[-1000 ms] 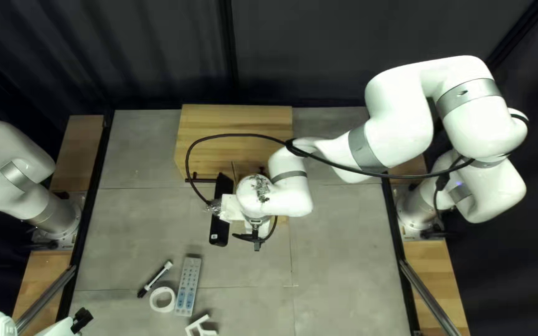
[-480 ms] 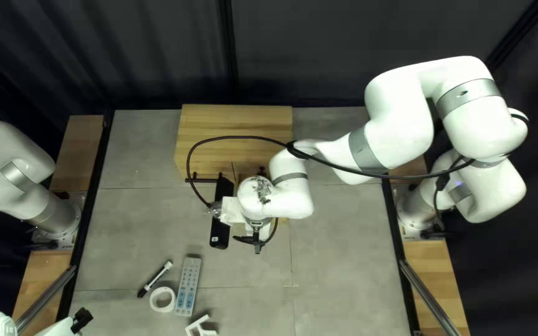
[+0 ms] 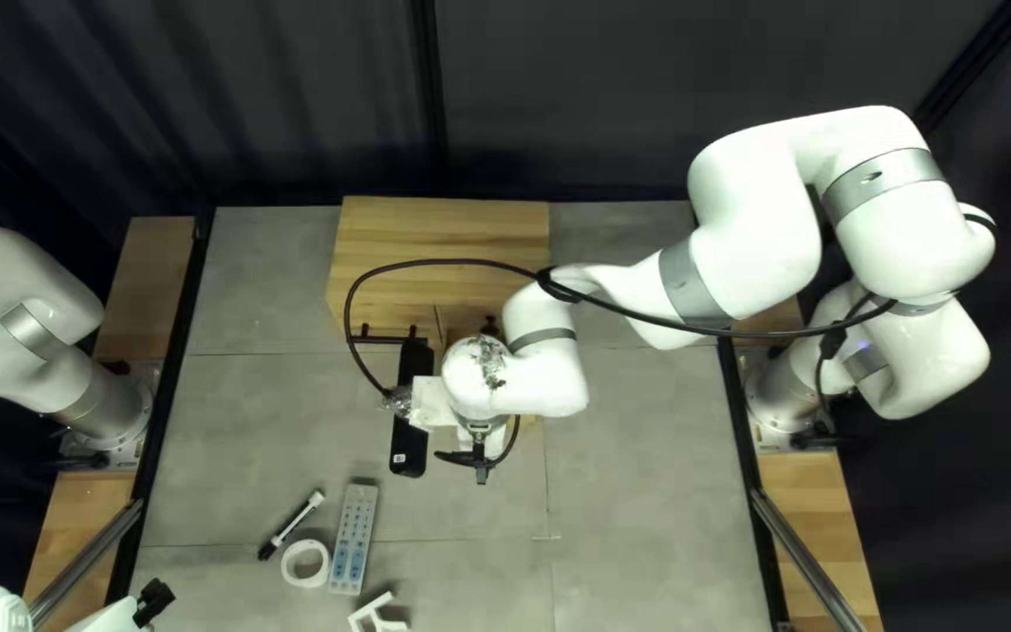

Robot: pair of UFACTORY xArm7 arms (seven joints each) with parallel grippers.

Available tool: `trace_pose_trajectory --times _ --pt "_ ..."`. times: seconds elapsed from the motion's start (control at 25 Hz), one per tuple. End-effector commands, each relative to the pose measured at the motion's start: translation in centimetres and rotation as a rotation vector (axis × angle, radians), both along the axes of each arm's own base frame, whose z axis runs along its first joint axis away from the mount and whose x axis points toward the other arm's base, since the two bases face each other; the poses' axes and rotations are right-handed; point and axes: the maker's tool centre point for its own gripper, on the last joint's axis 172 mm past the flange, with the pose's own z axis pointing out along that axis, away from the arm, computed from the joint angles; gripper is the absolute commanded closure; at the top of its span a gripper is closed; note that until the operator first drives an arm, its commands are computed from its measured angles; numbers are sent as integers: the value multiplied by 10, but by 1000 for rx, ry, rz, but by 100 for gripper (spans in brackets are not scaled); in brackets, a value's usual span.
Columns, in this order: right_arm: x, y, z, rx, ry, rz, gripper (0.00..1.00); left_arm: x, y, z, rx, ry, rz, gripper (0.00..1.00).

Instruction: Open drawers and place objects into drawer and close

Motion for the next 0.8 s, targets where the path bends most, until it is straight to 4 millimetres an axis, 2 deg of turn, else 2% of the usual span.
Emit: trace_pose_trajectory --times 0.04,0.44,0.8 --pt "1 1 -2 3 4 3 0 0 0 0 0 0 0 0" --pt "2 6 1 5 13 15 0 0 0 0 0 0 0 0" --pt "-4 -5 4 -10 13 4 0 0 0 0 0 0 0 0"
